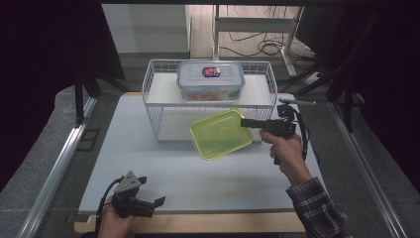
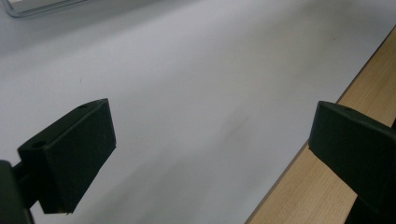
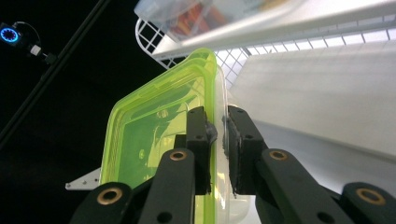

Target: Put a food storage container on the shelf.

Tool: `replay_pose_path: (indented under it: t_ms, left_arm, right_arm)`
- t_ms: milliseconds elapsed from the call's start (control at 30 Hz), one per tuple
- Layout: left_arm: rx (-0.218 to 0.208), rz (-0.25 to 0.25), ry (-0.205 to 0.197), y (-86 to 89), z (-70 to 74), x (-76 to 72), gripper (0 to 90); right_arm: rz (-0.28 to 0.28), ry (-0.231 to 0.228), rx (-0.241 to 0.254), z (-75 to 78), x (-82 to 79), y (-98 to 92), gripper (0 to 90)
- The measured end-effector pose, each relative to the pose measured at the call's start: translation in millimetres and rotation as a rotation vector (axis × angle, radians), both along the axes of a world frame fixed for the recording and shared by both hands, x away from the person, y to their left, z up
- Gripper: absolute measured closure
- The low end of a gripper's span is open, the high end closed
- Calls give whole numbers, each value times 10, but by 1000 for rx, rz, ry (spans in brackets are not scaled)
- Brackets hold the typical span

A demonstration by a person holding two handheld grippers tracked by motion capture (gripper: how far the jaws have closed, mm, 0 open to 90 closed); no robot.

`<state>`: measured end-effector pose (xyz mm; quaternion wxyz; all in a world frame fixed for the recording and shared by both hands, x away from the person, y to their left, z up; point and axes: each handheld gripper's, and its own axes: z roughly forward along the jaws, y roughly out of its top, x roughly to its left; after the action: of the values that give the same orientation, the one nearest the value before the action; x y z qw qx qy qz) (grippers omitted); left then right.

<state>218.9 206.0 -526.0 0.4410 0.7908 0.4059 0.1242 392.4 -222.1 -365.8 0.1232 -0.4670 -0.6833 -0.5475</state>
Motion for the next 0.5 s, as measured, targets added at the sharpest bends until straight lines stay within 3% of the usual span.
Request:
replay_pose_path:
  t_ms: [500]
  left_arm:
    - [-6,1,-8,9,1,1,0]
  right_arm:
    - [-27,-26,24,353,89,-35,804]
